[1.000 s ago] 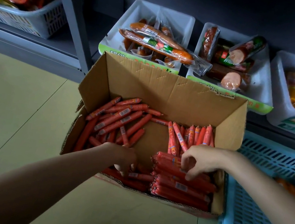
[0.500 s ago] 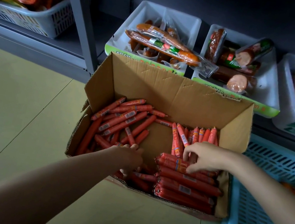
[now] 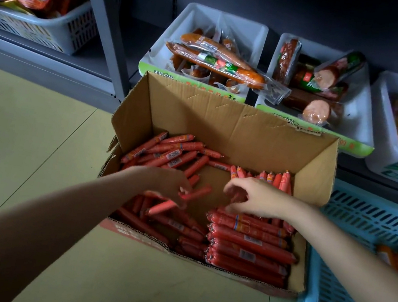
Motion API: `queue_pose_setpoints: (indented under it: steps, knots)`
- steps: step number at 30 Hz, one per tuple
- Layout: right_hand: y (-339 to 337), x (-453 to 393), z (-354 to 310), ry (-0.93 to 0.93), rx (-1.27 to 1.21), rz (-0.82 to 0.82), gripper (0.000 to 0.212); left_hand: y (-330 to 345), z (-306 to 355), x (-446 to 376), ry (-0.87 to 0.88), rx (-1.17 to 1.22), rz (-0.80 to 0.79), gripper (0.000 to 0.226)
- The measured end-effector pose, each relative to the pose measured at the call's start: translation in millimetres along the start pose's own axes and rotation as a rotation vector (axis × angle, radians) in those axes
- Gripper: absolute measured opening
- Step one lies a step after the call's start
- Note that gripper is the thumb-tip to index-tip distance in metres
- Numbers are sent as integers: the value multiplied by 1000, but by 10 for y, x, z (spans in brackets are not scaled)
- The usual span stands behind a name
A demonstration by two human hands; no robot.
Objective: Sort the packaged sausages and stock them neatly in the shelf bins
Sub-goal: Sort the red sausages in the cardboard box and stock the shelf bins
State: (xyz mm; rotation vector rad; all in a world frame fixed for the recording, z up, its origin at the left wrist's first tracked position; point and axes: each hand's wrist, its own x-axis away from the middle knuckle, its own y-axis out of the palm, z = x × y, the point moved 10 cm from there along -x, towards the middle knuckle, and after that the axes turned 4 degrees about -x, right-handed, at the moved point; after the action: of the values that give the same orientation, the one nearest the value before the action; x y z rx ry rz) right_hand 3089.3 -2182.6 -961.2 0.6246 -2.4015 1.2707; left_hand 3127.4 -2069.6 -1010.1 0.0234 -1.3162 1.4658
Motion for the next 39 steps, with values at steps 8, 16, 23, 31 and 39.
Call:
queue_pose_setpoints:
  steps: [8, 16, 23, 31, 39]
  knots:
    - [53, -242, -240, 0, -846, 71, 30, -851, -144, 327, 73, 1106, 389, 11]
    - [-249, -195, -147, -1, -723, 311, 21, -748, 54, 50, -118, 1333, 500, 12]
    - [-514, 275, 646, 383, 293, 331, 9, -520, -44, -19, -233, 377, 491, 38]
    - [-509, 112, 529, 241, 37, 408, 20, -727, -216, 116, -155, 939, 607, 12]
    - [-429, 13, 189, 76, -103, 147, 26, -603, 422, -14, 92, 1209, 377, 6]
